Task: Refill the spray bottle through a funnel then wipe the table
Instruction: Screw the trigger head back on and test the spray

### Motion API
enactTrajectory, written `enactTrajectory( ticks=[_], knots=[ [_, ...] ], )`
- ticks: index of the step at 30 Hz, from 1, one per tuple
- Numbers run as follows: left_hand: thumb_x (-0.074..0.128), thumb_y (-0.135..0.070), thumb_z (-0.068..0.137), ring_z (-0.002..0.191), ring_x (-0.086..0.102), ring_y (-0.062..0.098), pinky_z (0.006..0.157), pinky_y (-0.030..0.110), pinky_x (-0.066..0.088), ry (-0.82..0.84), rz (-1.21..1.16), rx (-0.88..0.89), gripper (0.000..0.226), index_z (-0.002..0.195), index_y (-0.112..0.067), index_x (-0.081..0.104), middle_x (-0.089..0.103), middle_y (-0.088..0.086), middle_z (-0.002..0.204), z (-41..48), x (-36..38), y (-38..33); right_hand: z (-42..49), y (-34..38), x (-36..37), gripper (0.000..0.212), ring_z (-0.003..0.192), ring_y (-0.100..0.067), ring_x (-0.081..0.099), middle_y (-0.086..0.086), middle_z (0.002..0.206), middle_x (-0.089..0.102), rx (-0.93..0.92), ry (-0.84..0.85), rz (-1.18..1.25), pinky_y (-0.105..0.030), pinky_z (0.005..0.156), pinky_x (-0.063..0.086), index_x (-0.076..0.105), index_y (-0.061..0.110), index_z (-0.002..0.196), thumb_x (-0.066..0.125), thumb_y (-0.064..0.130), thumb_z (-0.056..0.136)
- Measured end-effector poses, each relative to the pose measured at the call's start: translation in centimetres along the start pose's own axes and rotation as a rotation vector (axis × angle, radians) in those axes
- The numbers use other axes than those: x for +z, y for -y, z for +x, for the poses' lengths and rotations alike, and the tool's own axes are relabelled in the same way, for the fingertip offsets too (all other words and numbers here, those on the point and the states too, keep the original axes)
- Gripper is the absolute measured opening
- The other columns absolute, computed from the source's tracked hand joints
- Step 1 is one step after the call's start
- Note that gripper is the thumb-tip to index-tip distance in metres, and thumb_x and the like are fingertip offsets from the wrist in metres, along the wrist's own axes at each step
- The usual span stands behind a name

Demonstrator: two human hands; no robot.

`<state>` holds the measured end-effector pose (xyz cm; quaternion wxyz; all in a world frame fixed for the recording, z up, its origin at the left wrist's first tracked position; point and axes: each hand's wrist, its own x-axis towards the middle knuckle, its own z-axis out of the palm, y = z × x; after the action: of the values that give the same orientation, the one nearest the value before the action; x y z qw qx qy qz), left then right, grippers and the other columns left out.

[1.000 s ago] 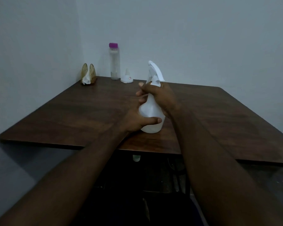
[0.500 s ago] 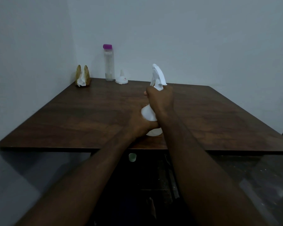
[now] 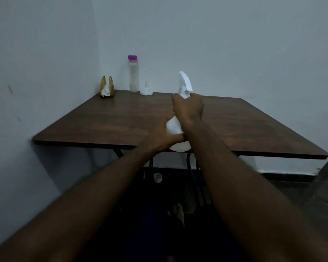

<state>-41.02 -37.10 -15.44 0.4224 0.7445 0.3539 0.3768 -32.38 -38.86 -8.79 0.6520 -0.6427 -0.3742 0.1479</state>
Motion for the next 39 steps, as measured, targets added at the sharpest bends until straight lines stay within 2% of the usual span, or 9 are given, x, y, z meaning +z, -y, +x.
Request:
enactTrajectory(
  ticks=[2,7,11,15,17,22,26,30,39],
  knots=[
    [0.088,-0.029,0.063,0.107,0.053,-0.001,0.082,0.014,0.049,0.052,-0.033,0.135,0.089,0.135,-0.021,0.037,0.051,-0.010,0.128,-3.0,0.0,-0.4,-0.8,0.4,-1.3,0.021,0.062,-0.030,0.069,-0.012,0.067,0.069,0.034,0.038,0.060,-0.048,0.064,0.062,0.066,0.004,0.075,0.061,0.024,0.069],
    [0.091,-0.030,0.059,0.109,0.055,-0.003,0.086,0.027,0.054,0.021,-0.066,0.221,0.097,0.136,-0.033,0.032,0.051,-0.018,0.125,-8.1,0.9,0.6,-3.6,1.2,-4.3,0.022,0.055,-0.017,0.061,-0.004,0.070,0.061,0.132,0.157,0.224,-0.028,0.053,0.055,0.063,0.006,0.101,0.070,0.019,0.084],
    [0.090,-0.033,0.058,0.111,0.057,0.003,0.088,0.031,0.055,0.028,-0.140,0.172,0.099,0.138,-0.033,0.032,0.053,-0.014,0.126,-10.5,1.7,1.6,-5.8,0.2,-5.5,0.051,0.080,-0.011,0.060,0.003,0.096,0.054,0.005,0.226,-0.145,-0.024,0.058,0.046,0.041,0.017,0.118,0.072,0.035,0.083],
    [0.088,-0.020,0.065,0.107,0.058,0.001,0.080,0.023,0.055,0.074,-0.208,0.163,0.097,0.141,-0.027,0.028,0.049,-0.012,0.126,-12.3,2.4,2.1,-7.1,-1.3,-7.1,0.024,0.075,-0.020,0.066,-0.011,0.085,0.067,0.052,0.399,-0.153,-0.038,0.070,0.057,0.062,0.012,0.093,0.074,0.027,0.080],
    [0.085,-0.016,0.068,0.110,0.057,0.000,0.082,0.024,0.054,0.153,-0.241,0.143,0.099,0.144,-0.028,0.022,0.047,-0.013,0.130,-12.7,2.6,2.3,-7.6,-1.9,-7.7,0.022,0.077,-0.024,0.069,-0.017,0.092,0.072,0.076,0.413,-0.162,-0.044,0.078,0.058,0.067,0.006,0.093,0.071,0.025,0.080],
    [0.087,-0.031,0.065,0.134,0.039,0.004,0.105,0.036,0.044,0.303,-0.061,0.185,0.127,0.150,-0.033,-0.007,0.028,-0.010,0.152,-13.9,3.4,3.9,-8.5,-3.2,-8.4,0.017,0.065,-0.016,0.063,-0.005,0.075,0.063,0.091,0.406,-0.263,-0.025,0.054,0.051,0.063,0.007,0.085,0.068,0.023,0.083],
    [0.081,-0.037,0.071,0.132,0.043,0.010,0.102,0.044,0.046,0.178,0.038,0.269,0.107,0.150,-0.032,0.009,0.035,-0.004,0.149,-14.8,4.0,4.9,-9.1,-4.1,-8.7,0.021,0.073,-0.023,0.066,-0.010,0.081,0.065,0.132,0.438,-0.215,-0.038,0.069,0.057,0.062,0.007,0.087,0.069,0.026,0.082],
    [0.083,-0.034,0.071,0.130,0.046,0.011,0.098,0.043,0.048,0.144,0.055,0.301,0.101,0.149,-0.033,0.017,0.040,-0.002,0.146,-15.4,4.4,4.9,-9.6,-4.3,-9.7,0.026,0.070,-0.015,0.065,-0.005,0.083,0.066,0.083,0.381,-0.270,-0.026,0.060,0.050,0.063,0.012,0.091,0.070,0.036,0.084],
    [0.084,-0.036,0.068,0.118,0.053,-0.001,0.093,0.031,0.052,0.200,0.106,0.315,0.098,0.145,-0.040,0.023,0.049,-0.012,0.136,-15.8,5.0,4.7,-9.9,-6.2,-10.9,0.019,0.069,-0.016,0.062,-0.001,0.073,0.061,0.042,0.278,-0.366,-0.031,0.060,0.049,0.054,0.017,0.074,0.069,0.027,0.082]
  ],
)
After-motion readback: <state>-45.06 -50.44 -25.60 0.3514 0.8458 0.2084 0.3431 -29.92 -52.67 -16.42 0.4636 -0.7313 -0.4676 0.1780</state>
